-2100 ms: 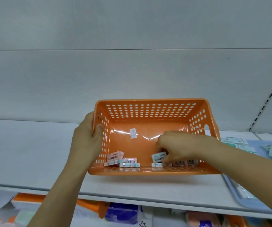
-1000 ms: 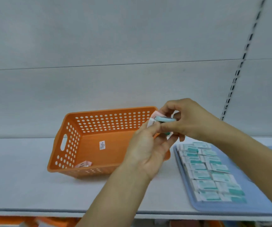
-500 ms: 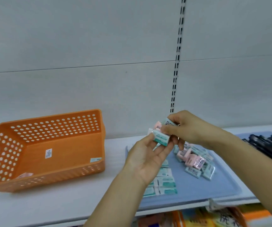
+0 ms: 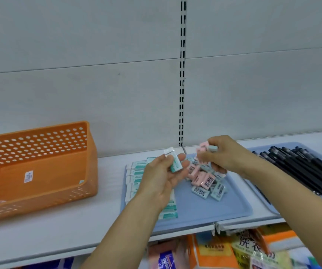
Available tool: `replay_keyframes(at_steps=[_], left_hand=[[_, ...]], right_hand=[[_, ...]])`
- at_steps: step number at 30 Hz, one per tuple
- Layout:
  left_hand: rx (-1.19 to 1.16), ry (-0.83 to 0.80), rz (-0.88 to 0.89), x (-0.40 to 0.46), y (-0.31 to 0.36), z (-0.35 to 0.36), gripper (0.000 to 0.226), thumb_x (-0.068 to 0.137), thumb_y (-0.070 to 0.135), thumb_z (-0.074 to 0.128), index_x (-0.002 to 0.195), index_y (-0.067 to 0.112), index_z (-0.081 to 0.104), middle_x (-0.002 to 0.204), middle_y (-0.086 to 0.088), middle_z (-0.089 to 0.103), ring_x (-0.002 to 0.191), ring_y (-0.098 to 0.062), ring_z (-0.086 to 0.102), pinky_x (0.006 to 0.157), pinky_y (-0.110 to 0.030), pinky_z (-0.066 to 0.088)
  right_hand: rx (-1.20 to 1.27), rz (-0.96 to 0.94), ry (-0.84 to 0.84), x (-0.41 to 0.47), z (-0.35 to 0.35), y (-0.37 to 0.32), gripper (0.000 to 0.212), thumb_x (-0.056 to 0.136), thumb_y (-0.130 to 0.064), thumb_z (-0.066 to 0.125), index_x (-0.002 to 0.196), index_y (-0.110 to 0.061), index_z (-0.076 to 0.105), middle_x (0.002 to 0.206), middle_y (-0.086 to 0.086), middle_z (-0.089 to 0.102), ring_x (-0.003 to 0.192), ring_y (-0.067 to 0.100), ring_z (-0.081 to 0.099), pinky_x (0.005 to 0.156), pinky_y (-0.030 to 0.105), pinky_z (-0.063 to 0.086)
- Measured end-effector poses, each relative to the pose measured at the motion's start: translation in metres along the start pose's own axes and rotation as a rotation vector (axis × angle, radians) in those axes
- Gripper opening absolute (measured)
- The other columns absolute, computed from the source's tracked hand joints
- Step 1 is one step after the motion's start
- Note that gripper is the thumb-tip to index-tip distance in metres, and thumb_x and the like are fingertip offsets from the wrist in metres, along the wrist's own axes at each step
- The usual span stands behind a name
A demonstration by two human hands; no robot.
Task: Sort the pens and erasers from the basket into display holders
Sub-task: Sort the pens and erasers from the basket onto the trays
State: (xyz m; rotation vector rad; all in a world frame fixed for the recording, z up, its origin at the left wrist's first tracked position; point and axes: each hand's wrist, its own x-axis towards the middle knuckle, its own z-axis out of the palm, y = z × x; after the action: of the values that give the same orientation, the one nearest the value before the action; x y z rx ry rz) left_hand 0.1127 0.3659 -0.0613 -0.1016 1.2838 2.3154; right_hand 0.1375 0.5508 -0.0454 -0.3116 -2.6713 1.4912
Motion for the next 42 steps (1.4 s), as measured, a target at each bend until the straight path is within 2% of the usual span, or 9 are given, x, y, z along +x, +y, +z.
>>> replay_keyframes(at_steps=[6,10,14,17,22,29,35,39,42], left_hand=[[0.404,0.073,0.285,0.003,0.021,-0.038,0.017,0.101,0.014,0.047,0.109,0.012,0.062,0.094,-0.001,0.077,0.075,-0.015,0.073,0.061,-0.026,0.057],[0.819,0.146,0.512,0.001,0.036,-0.068,0.017,0.097,0.016,0.055,0.102,0.027,0.067,0.091,0.007,0.074,0.070,-0.001,0.067,0.057,-0.010,0.047],[1.103,0.138,0.601,-0.003,0.034,-0.091,0.022,0.095,0.022,0.061,0.114,0.031,0.069,0.108,0.017,0.069,0.093,0.007,0.063,0.078,-0.013,0.050],[1.200,0.095,0.701,-0.007,0.023,-0.098,0.023,0.091,0.020,0.067,0.111,0.030,0.071,0.107,0.020,0.067,0.095,0.010,0.060,0.082,-0.009,0.047],[1.482,-0.017,0.768,-0.004,0.013,-0.109,0.020,0.089,0.020,0.069,0.108,0.024,0.074,0.107,0.017,0.067,0.099,0.006,0.053,0.088,-0.003,0.035],[1.532,-0.020,0.795,0.002,0.012,-0.118,0.020,0.088,0.017,0.069,0.104,0.028,0.076,0.104,0.024,0.064,0.103,0.003,0.054,0.093,-0.013,0.040],[1.529,0.011,0.798,-0.003,0.013,-0.112,0.020,0.090,0.018,0.067,0.106,0.028,0.073,0.104,0.023,0.061,0.099,0.006,0.050,0.086,-0.001,0.033],[1.454,0.006,0.852,-0.018,0.020,-0.106,0.019,0.091,0.020,0.066,0.107,0.028,0.072,0.108,0.018,0.064,0.105,0.001,0.054,0.098,-0.019,0.040],[1.421,-0.021,0.903,-0.036,0.033,-0.102,0.019,0.093,0.022,0.063,0.109,0.028,0.071,0.108,0.017,0.066,0.105,0.002,0.054,0.094,-0.021,0.043]], right_hand=[[-0.249,0.057,-0.068,0.000,0.000,0.029,0.022,0.085,-0.028,0.074,0.076,-0.015,0.059,0.055,-0.011,0.067,0.042,-0.002,0.055,0.038,0.012,0.036],[-0.345,0.001,0.058,0.000,0.008,0.036,0.022,0.081,-0.038,0.075,0.092,-0.026,0.060,0.088,-0.009,0.062,0.067,0.003,0.061,0.050,0.016,0.040],[-0.436,-0.068,0.112,-0.011,0.021,0.043,0.036,0.084,-0.040,0.071,0.115,-0.028,0.057,0.106,-0.007,0.051,0.082,0.005,0.054,0.060,0.014,0.038],[-0.478,-0.104,0.150,-0.019,0.027,0.048,0.043,0.087,-0.039,0.068,0.126,-0.025,0.055,0.108,-0.008,0.045,0.087,0.006,0.049,0.070,0.019,0.035],[-0.449,-0.173,0.198,-0.028,0.027,0.052,0.039,0.087,-0.026,0.070,0.123,-0.024,0.058,0.098,-0.014,0.048,0.076,-0.004,0.047,0.062,0.009,0.032],[-0.477,-0.213,0.230,-0.035,0.021,0.057,0.026,0.086,-0.031,0.071,0.112,-0.028,0.066,0.089,-0.016,0.049,0.078,0.001,0.052,0.067,0.021,0.041],[-0.483,-0.243,0.114,-0.038,0.014,0.052,0.031,0.085,-0.029,0.073,0.115,-0.028,0.067,0.099,-0.017,0.053,0.091,-0.001,0.051,0.080,0.022,0.042],[-0.551,-0.231,0.135,-0.037,0.018,0.044,0.032,0.085,-0.033,0.072,0.116,-0.029,0.066,0.108,-0.012,0.054,0.106,0.011,0.048,0.090,0.031,0.042],[-0.532,-0.293,0.248,-0.033,0.031,0.027,0.021,0.089,-0.031,0.066,0.109,-0.026,0.067,0.108,-0.007,0.058,0.107,0.013,0.047,0.087,0.031,0.039]])
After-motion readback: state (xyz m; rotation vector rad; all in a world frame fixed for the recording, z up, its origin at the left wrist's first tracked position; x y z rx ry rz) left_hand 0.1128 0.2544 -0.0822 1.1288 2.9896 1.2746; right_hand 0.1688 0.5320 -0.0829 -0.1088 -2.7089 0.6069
